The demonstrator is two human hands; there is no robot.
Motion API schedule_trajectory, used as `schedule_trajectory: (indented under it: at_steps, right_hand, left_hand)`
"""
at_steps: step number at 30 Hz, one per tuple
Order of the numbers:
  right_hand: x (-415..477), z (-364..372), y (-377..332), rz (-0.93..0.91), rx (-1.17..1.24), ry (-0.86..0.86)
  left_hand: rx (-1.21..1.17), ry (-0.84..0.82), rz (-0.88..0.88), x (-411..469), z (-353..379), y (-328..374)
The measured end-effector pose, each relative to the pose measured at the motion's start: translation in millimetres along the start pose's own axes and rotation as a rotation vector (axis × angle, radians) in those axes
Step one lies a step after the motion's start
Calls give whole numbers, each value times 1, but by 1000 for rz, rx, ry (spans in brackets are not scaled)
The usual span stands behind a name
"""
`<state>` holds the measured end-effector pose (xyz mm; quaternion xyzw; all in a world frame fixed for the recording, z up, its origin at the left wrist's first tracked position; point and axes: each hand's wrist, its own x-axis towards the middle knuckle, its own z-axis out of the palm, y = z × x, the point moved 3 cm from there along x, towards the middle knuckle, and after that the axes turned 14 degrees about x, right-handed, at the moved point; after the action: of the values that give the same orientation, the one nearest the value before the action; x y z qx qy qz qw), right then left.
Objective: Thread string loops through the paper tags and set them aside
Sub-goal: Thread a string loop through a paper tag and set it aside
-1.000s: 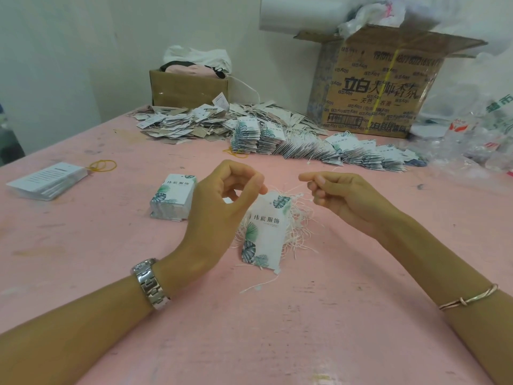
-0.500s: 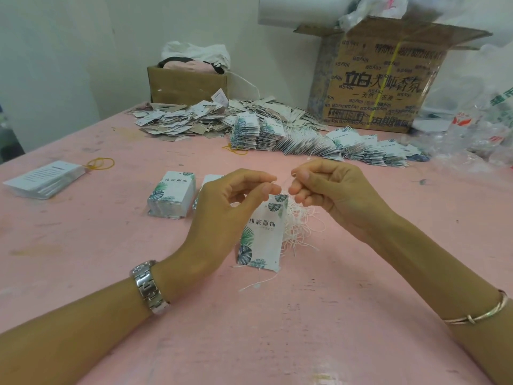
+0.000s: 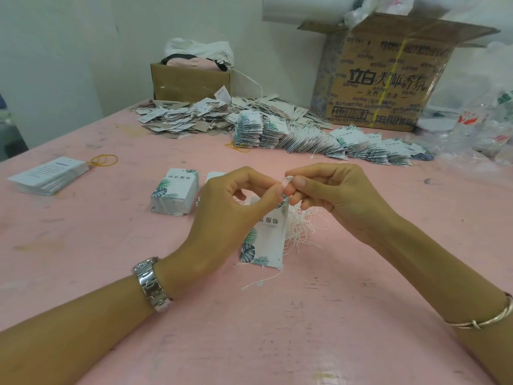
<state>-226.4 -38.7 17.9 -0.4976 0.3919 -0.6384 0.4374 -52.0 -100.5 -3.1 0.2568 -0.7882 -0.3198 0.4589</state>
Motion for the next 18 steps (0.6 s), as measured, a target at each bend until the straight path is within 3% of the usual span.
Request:
schedule_trajectory:
  at_steps: [10, 18]
  right_hand:
    - [-2, 6, -3, -43, -127, -75]
    - [-4, 7, -6, -58, -185, -31]
  left_hand:
    - [35, 3, -15, 2, 1, -2]
    - [42, -1, -17, 2, 1, -3]
